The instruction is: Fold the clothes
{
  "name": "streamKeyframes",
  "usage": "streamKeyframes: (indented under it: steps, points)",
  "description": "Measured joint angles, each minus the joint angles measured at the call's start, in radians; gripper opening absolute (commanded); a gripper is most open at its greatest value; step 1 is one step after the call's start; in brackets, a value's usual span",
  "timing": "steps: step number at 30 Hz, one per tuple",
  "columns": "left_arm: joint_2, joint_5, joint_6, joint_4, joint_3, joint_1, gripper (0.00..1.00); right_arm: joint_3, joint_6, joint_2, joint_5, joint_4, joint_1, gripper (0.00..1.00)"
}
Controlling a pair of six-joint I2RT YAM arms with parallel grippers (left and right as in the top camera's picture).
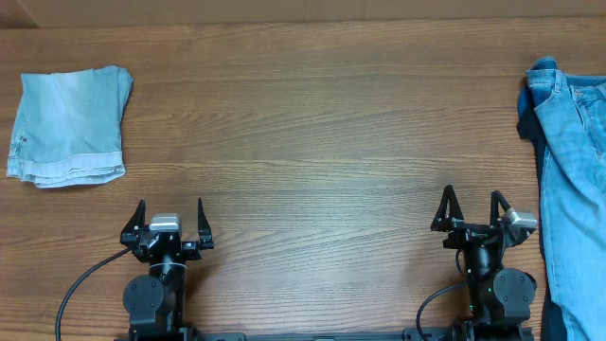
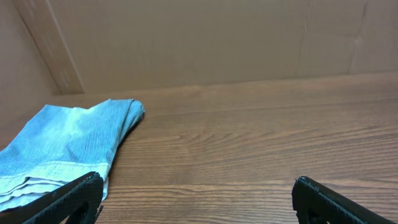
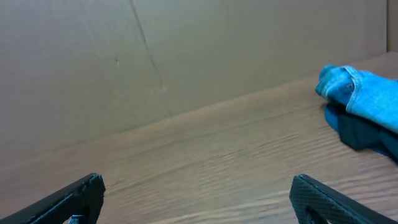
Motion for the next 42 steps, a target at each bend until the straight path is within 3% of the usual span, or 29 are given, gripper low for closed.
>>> streamKeyframes:
  steps: [4,9,12,15,22,25,28,32,38,42]
  points:
    - [0.0,0.0,0.0,0.0,0.0,0.0,1.0,0.0,0.001,0.0,-0.002,0.05,0.0,1.0]
    - [0.0,0.0,0.0,0.0,0.0,0.0,1.0,0.145,0.031,0.024,-0.005,-0.112,0.0,1.0]
    - [-0.001,0.0,0.0,0.0,-0.001,0.0,1.0,0.414,0.077,0.161,-0.005,-0.179,0.0,1.0]
    - [-0.001,0.0,0.0,0.001,-0.001,0.0,1.0,0.734,0.088,0.425,-0.005,-0.354,0.0,1.0]
    - [0.0,0.0,0.0,0.004,-0.003,0.0,1.0,1.633,-0.065,1.164,0.049,-1.019,-0.05,1.0]
    - [-0.002,0.0,0.0,0.004,-0.003,0.0,1.0,1.921,-0.096,1.426,0.078,-1.172,-0.14,1.0]
    - [-0.002,0.0,0.0,0.004,-0.003,0.0,1.0,2.048,-0.106,1.642,0.082,-1.178,-0.257,1.0]
    - [-0.002,0.0,0.0,0.004,-0.003,0.0,1.0,2.06,-0.109,1.774,0.077,-1.069,-0.347,1.0]
    - [-0.002,0.0,0.0,0.004,-0.003,0.0,1.0,2.058,-0.251,1.865,0.082,-0.901,-0.36,1.0]
    - [-0.002,0.0,0.0,0.004,-0.003,0.0,1.0,2.058,-0.306,2.051,0.081,-0.809,-0.383,1.0]
